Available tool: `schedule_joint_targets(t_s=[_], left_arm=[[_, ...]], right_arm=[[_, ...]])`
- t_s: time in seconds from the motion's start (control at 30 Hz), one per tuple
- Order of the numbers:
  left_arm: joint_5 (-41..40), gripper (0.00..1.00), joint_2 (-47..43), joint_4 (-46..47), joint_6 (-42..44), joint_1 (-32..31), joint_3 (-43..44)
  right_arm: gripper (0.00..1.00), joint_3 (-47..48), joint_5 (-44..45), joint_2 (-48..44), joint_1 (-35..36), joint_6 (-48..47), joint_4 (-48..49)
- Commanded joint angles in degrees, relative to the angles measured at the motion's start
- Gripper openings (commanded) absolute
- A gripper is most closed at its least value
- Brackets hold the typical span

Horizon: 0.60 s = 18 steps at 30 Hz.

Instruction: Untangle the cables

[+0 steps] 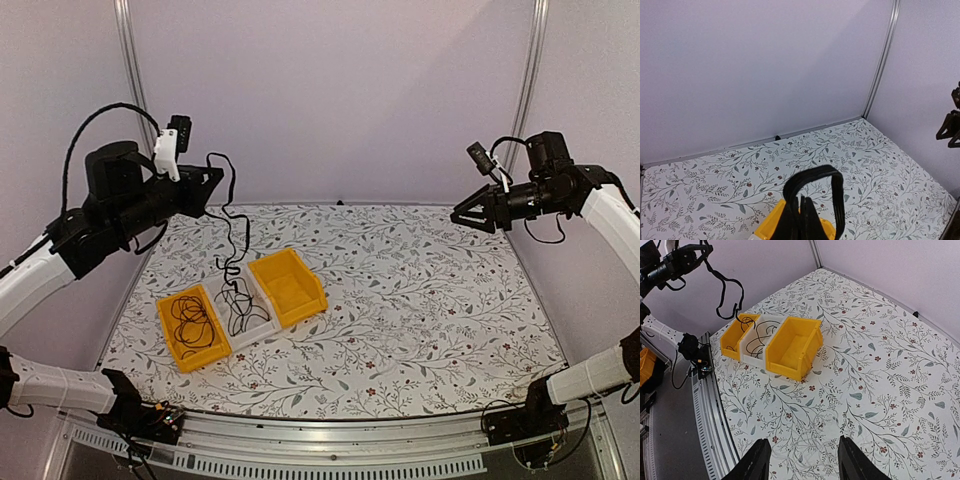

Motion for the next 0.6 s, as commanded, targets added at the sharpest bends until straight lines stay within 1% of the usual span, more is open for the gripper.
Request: schedule_joint_targets(t_s=[0.0,0.3,0.57], left_arm=[[-0.9,0.00,-1.4,-0.6,0.1,0.9,-2.3],[-1.5,0.00,-4.1,0.8,-0.8,2.5,-8.6],[0.5,0.00,-3.6,2.6,-2.0,4.6,-14.9]], right_arm=[[0.50,-0.7,0.4,-0.7,0.2,-0.6,0.7],[0.50,-1.5,0.6,-0.5,0.3,-0.7,0.8],[0.50,-2.1,1.3,-0.7,0.2,-1.1,0.6]])
